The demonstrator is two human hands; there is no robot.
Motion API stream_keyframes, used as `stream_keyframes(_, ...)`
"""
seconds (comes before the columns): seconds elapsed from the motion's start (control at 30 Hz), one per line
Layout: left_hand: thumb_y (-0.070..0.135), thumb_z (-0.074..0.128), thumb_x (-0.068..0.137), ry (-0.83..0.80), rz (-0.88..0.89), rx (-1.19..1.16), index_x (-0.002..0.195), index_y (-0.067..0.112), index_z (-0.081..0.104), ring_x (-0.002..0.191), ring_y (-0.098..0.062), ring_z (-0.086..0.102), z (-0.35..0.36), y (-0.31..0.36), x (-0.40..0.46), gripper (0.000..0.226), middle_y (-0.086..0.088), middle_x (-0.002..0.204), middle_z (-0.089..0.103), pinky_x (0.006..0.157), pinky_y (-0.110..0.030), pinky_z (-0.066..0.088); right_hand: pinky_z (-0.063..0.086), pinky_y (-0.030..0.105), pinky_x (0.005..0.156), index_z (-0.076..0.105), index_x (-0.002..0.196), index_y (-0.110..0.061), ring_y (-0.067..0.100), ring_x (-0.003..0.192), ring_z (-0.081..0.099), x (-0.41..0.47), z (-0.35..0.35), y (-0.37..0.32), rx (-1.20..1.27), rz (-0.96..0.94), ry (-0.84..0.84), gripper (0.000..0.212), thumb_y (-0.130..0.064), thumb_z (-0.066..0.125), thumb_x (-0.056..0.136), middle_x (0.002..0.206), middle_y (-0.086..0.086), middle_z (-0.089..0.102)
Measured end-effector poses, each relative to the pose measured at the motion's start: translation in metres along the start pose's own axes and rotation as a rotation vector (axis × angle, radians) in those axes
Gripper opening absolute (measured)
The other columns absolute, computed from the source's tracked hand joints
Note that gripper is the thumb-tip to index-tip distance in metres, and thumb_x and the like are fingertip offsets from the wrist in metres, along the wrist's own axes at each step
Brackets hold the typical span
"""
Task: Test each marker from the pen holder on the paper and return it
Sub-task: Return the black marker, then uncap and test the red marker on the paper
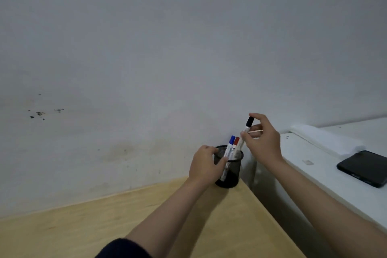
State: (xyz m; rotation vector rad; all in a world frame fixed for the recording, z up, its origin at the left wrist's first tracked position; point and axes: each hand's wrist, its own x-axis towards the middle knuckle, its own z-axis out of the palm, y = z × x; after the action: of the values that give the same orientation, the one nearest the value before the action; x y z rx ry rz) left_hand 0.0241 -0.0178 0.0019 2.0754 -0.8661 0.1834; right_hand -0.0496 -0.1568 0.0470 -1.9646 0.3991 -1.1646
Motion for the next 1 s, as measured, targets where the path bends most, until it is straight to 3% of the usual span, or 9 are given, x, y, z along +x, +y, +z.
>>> stream_keyframes(0.23,0.039,0.062,0.083,0.087,-0.013,0.019,0.096,0.007,0.066,0.099,-0.022,0.057,0.026,-0.014,0.014,0.034,-0.007,0.104,0.062,0.079,-0.029,0.044,0.05,0.028,0.057,0.056,0.113,-0.016,0.015,0.067,0.06,0.005,0.025,0.049,-0.138,0.188,-0.115,0.046,-0.004,0.072,0.072,0.075,0.008,0.062)
stream_keyframes(0.37,0.039,0.066,0.079,0.119,-0.02,-0.021,0.095,0.009,0.067,0.096,-0.02,0.058,0.029,-0.015,0.016,0.034,-0.006,0.102,0.062,0.078,-0.026,0.044,0.047,0.029,0.064,0.055,0.117,-0.011,0.021,0.084,0.056,0.006,0.033,0.058,-0.246,0.204,-0.168,0.052,-0.008,0.074,0.069,0.102,0.014,0.058)
stream_keyframes(0.47,0.039,0.068,0.078,0.133,-0.027,-0.031,0.097,0.009,0.067,0.097,-0.019,0.058,0.028,-0.016,0.016,0.036,-0.005,0.102,0.063,0.077,-0.024,0.043,0.05,0.038,0.082,0.047,0.129,-0.014,0.025,0.103,0.051,0.012,0.036,0.055,-0.368,0.17,-0.231,0.067,-0.01,0.072,0.067,0.119,0.014,0.045)
stream_keyframes(0.63,0.04,0.068,0.078,0.124,-0.042,-0.016,0.1,0.008,0.067,0.099,-0.019,0.057,0.028,-0.014,0.017,0.039,-0.005,0.104,0.062,0.076,-0.023,0.04,0.047,0.044,0.088,0.06,0.113,-0.015,0.032,0.113,0.044,0.02,0.04,0.044,-0.572,0.162,-0.265,0.044,-0.023,0.07,0.071,0.117,0.013,0.045)
stream_keyframes(0.73,0.041,0.067,0.078,0.114,-0.056,-0.016,0.097,0.009,0.066,0.1,-0.02,0.056,0.029,-0.013,0.017,0.038,-0.006,0.104,0.061,0.077,-0.025,0.042,0.043,0.044,0.092,0.067,0.098,-0.018,0.031,0.114,0.042,0.02,0.041,0.036,-0.542,0.106,-0.193,0.023,-0.025,0.066,0.076,0.115,0.01,0.048)
stream_keyframes(0.87,0.042,0.062,0.081,0.087,-0.058,0.005,0.094,0.01,0.064,0.095,-0.019,0.055,0.027,-0.011,0.015,0.034,-0.005,0.099,0.059,0.072,-0.025,0.039,0.042,0.045,0.095,0.07,0.085,-0.023,0.029,0.116,0.042,0.015,0.039,0.024,-0.43,0.049,-0.254,0.011,-0.024,0.072,0.074,0.111,0.007,0.052)
stream_keyframes(1.0,0.036,0.058,0.086,0.134,-0.176,-0.213,0.085,0.009,0.064,0.076,-0.011,0.054,0.012,0.0,0.006,0.027,-0.001,0.085,0.061,0.064,-0.014,0.038,0.037,0.03,0.091,0.067,0.072,-0.033,0.023,0.114,0.046,-0.001,0.023,-0.008,-0.177,-0.018,-0.266,0.018,-0.019,0.078,0.069,0.101,-0.002,0.054)
